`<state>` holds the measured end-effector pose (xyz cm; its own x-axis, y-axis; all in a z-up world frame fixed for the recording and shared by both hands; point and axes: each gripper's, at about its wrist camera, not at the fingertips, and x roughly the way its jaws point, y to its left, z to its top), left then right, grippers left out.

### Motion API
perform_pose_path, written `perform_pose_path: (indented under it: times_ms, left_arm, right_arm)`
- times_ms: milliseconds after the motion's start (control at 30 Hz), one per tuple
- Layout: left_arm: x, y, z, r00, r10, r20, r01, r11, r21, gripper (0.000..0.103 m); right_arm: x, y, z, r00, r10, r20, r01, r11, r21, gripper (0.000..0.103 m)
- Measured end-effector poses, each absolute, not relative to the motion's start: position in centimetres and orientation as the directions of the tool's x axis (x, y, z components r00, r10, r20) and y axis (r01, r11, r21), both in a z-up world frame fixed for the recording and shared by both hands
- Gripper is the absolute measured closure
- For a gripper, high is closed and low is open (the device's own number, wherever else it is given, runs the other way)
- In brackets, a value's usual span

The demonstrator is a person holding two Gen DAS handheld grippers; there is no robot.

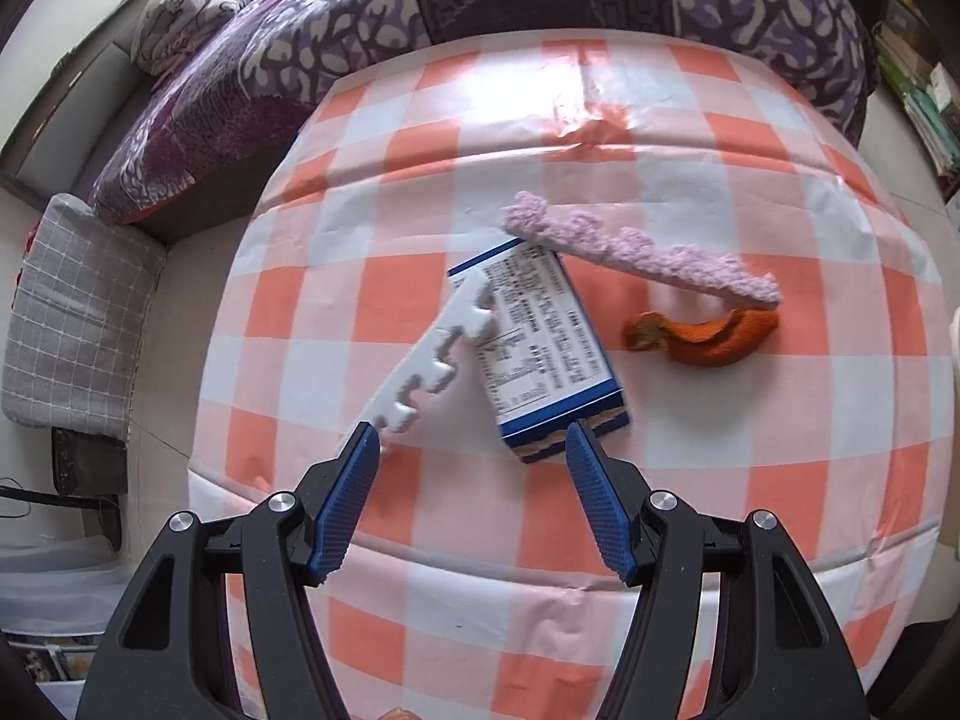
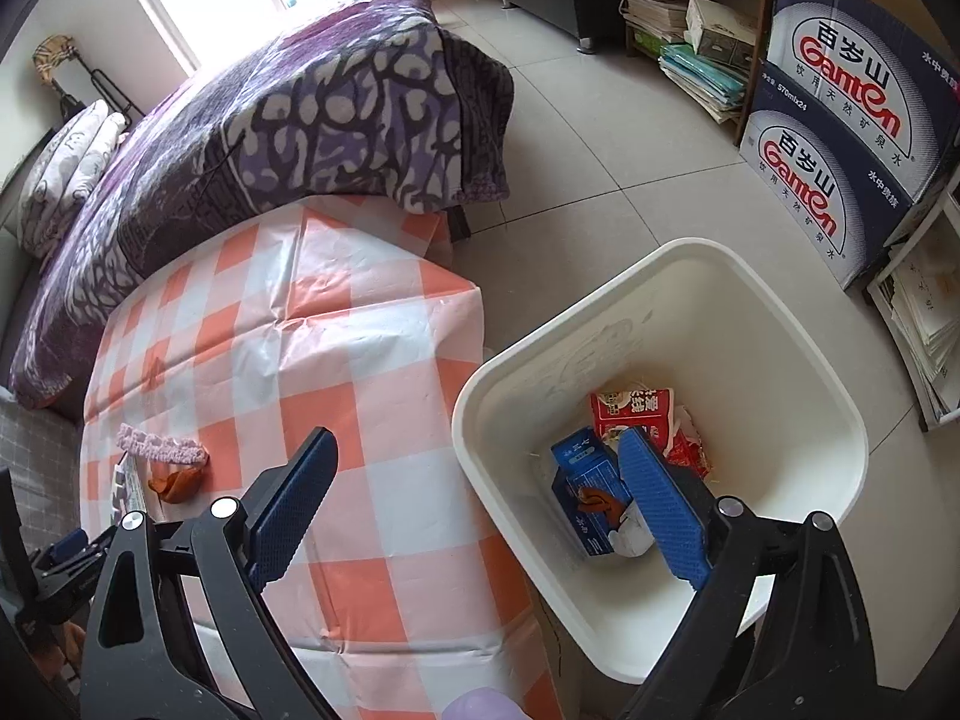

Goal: Collect trash
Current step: 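Grasp the white foam strip with the left gripper while the right gripper grasps the blue box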

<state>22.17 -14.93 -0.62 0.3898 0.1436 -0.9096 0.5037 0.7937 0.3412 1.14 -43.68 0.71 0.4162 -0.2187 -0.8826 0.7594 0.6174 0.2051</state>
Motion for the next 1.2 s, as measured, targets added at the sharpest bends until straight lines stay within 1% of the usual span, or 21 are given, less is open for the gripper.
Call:
perform_pose_path:
  times_ms: [67, 167, 333, 367, 400, 433, 467, 500, 533, 567, 600, 633, 700, 800, 900, 1033, 1200]
  left_arm:
    - [22.9, -13.4, -1.6, 0.394, 0.196, -0.898, 0.501, 0.774, 0.388, 0.039]
    - [24.1, -11.3, -3.6, 0.366, 0.247, -0.897, 0.481, 0.775, 0.410, 0.039]
    - [24.7, -10.9, -4.3, 0.418, 0.206, -0.885, 0.493, 0.766, 0.412, 0.040]
    - [24.8, -10.9, -4.5, 0.435, 0.203, -0.878, 0.494, 0.761, 0.421, 0.041]
    - [24.9, -11.0, -4.7, 0.441, 0.196, -0.876, 0.499, 0.758, 0.420, 0.047]
    - [25.1, -10.9, -4.9, 0.434, 0.185, -0.882, 0.504, 0.762, 0.407, 0.056]
    - [25.3, -10.6, -5.2, 0.418, 0.172, -0.892, 0.505, 0.772, 0.386, 0.061]
    - [25.5, -10.3, -5.3, 0.403, 0.155, -0.902, 0.501, 0.788, 0.359, 0.068]
    - [25.7, -9.9, -5.2, 0.396, 0.133, -0.908, 0.493, 0.804, 0.333, 0.071]
    - [25.9, -9.5, -5.1, 0.386, 0.117, -0.915, 0.484, 0.819, 0.309, 0.077]
    - [26.2, -9.0, -4.9, 0.373, 0.107, -0.922, 0.469, 0.835, 0.287, 0.087]
    - [26.4, -8.4, -4.5, 0.362, 0.086, -0.928, 0.452, 0.855, 0.255, 0.093]
    - [26.9, -7.0, -3.4, 0.347, 0.034, -0.937, 0.410, 0.893, 0.185, 0.093]
    - [27.3, -5.2, -1.3, 0.361, -0.026, -0.932, 0.357, 0.927, 0.112, 0.093]
    - [27.4, -3.9, 0.9, 0.398, -0.059, -0.915, 0.307, 0.949, 0.072, 0.093]
    - [27.7, -2.0, 3.7, 0.450, -0.099, -0.888, 0.245, 0.969, 0.016, 0.093]
    - [27.2, -0.5, 5.5, 0.484, -0.118, -0.867, 0.206, 0.978, -0.019, 0.093]
  right_arm:
    - [1.9, -42.8, 0.4, 0.413, -0.217, -0.885, 0.741, 0.645, 0.187, 0.013]
    - [3.1, -41.4, 0.0, 0.413, -0.203, -0.888, 0.708, 0.685, 0.172, 0.013]
    - [5.4, -38.5, -0.4, 0.450, -0.123, -0.885, 0.610, 0.766, 0.204, 0.013]
    - [6.1, -37.7, -0.5, 0.457, -0.098, -0.884, 0.578, 0.788, 0.211, 0.013]
    - [6.8, -36.8, -0.6, 0.459, -0.073, -0.885, 0.545, 0.810, 0.216, 0.013]
    - [7.5, -36.0, -0.8, 0.460, -0.052, -0.886, 0.515, 0.829, 0.219, 0.013]
    - [8.2, -35.0, -0.9, 0.462, -0.036, -0.886, 0.485, 0.847, 0.218, 0.013]
    - [8.9, -34.0, -1.0, 0.466, -0.020, -0.884, 0.454, 0.864, 0.220, 0.012]
    - [9.6, -33.0, -1.2, 0.471, 0.004, -0.882, 0.422, 0.877, 0.229, 0.013]
    - [10.2, -32.1, -1.3, 0.475, 0.028, -0.879, 0.396, 0.886, 0.242, 0.013]
    - [11.0, -31.0, -1.6, 0.478, 0.058, -0.876, 0.366, 0.894, 0.258, 0.013]
    - [11.7, -30.0, -1.8, 0.478, 0.077, -0.875, 0.344, 0.900, 0.267, 0.013]
    - [13.2, -27.7, -2.1, 0.480, 0.111, -0.870, 0.297, 0.913, 0.280, 0.013]
    - [15.1, -24.3, -2.3, 0.484, 0.137, -0.864, 0.224, 0.935, 0.274, 0.013]
    - [17.1, -21.4, -2.5, 0.481, 0.140, -0.866, 0.176, 0.952, 0.252, 0.013]
    - [19.8, -18.7, -2.9, 0.477, 0.122, -0.871, 0.151, 0.964, 0.218, 0.013]
    - [22.1, -16.5, -4.0, 0.451, 0.053, -0.891, 0.131, 0.983, 0.125, 0.014]
